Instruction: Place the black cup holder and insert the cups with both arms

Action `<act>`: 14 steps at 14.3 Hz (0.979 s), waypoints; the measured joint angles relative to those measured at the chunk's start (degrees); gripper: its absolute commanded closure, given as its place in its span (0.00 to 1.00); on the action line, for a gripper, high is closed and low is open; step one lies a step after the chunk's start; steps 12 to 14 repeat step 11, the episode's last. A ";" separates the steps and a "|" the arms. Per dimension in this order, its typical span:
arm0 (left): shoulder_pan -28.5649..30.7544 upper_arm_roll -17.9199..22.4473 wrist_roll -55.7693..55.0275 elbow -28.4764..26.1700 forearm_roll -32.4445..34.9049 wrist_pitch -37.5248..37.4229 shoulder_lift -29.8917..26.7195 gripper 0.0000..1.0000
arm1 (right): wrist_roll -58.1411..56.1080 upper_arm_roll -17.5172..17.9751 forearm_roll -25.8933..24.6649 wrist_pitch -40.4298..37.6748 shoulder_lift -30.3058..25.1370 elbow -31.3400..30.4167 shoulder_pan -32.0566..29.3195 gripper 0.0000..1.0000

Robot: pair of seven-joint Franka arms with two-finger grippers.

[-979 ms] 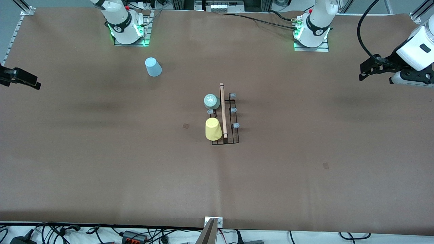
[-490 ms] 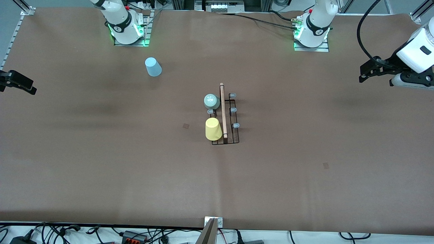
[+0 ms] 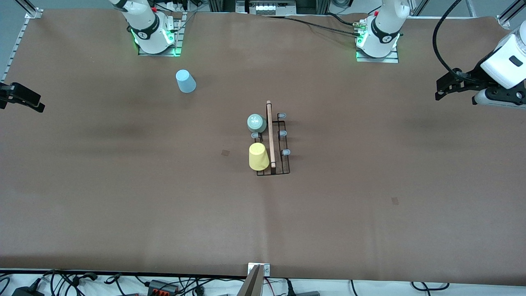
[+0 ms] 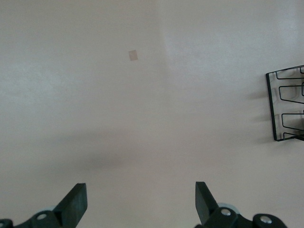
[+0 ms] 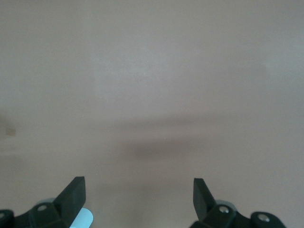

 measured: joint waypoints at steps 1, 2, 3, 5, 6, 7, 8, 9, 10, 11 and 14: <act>0.00 0.00 0.00 0.00 0.00 0.00 0.00 0.00 | 0.00 -0.04 0.00 -0.45 -0.04 0.00 -0.10 0.00; 0.00 0.00 0.00 0.00 0.00 0.00 0.00 0.00 | 0.00 -0.04 0.00 -0.80 -0.07 0.00 -0.31 0.00; 0.00 0.00 0.00 0.00 0.00 0.00 0.00 0.00 | 0.00 -0.04 0.00 -0.95 -0.08 0.00 -0.56 0.00; 0.00 0.00 0.00 0.00 0.00 0.00 0.00 0.00 | 0.00 -0.06 0.00 -1.09 -0.09 0.00 -0.89 0.00; 0.00 0.00 0.00 0.00 0.00 0.00 0.00 0.00 | -0.01 -0.04 0.00 -1.10 -0.10 0.00 -0.87 0.00; 0.00 0.00 0.00 0.00 0.00 0.00 0.00 0.00 | -0.01 -0.01 0.00 -1.10 -0.11 0.04 -0.84 0.00; 0.00 0.00 0.00 0.00 0.00 0.00 0.00 0.00 | -0.01 -0.01 0.00 -1.10 -0.12 0.16 -0.83 0.00; 0.00 0.00 0.00 0.00 0.00 0.00 0.00 0.00 | -0.01 -0.01 0.00 -1.10 -0.12 0.24 -0.83 0.00; 0.00 0.00 0.00 0.00 0.00 0.00 0.00 0.00 | -0.01 -0.01 0.00 -1.10 -0.12 0.27 -0.83 0.00; 0.00 0.00 0.00 0.00 0.00 0.00 0.00 0.00 | -0.01 -0.01 0.00 -1.10 -0.12 0.28 -0.83 0.00; 0.00 0.00 0.00 0.00 0.00 0.00 0.00 0.00 | -0.01 -0.01 0.00 -1.10 -0.12 0.28 -0.83 0.00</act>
